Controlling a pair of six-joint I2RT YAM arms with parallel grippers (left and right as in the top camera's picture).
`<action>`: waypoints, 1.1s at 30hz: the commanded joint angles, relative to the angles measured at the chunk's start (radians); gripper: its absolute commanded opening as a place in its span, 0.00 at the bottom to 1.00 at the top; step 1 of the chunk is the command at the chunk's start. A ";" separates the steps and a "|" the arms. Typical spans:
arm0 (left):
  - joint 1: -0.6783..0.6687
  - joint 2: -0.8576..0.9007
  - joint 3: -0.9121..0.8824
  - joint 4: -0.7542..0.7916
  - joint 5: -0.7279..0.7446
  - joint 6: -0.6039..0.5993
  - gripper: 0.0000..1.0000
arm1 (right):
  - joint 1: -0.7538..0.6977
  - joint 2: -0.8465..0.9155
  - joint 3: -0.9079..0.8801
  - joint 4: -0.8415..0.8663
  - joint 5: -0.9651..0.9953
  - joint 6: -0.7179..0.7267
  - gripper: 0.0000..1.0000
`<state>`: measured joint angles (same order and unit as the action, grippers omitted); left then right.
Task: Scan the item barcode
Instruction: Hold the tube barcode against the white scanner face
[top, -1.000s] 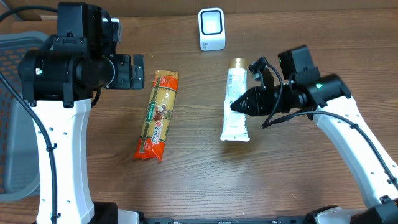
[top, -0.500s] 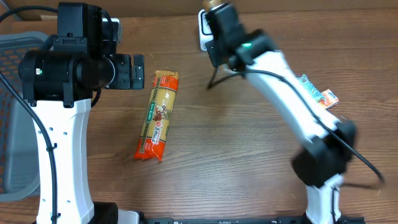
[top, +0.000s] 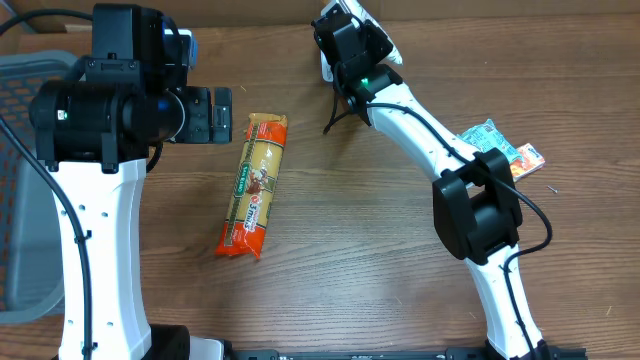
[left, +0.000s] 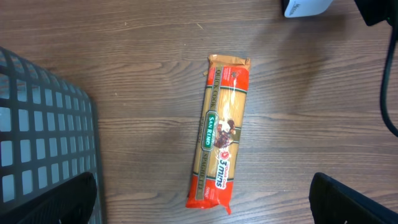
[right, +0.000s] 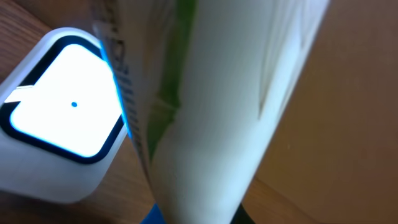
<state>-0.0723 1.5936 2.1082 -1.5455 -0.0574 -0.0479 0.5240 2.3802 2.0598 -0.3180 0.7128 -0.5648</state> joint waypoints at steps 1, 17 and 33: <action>-0.006 0.003 0.008 0.002 -0.002 0.019 1.00 | -0.023 0.052 0.028 0.068 -0.001 -0.153 0.04; -0.006 0.003 0.008 0.002 -0.002 0.019 1.00 | -0.041 0.112 0.028 0.105 0.001 -0.219 0.04; -0.006 0.003 0.008 0.002 -0.002 0.019 1.00 | -0.023 0.070 0.029 0.024 0.001 -0.186 0.03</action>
<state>-0.0723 1.5936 2.1082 -1.5455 -0.0574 -0.0479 0.4885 2.5130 2.0598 -0.2935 0.6960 -0.7898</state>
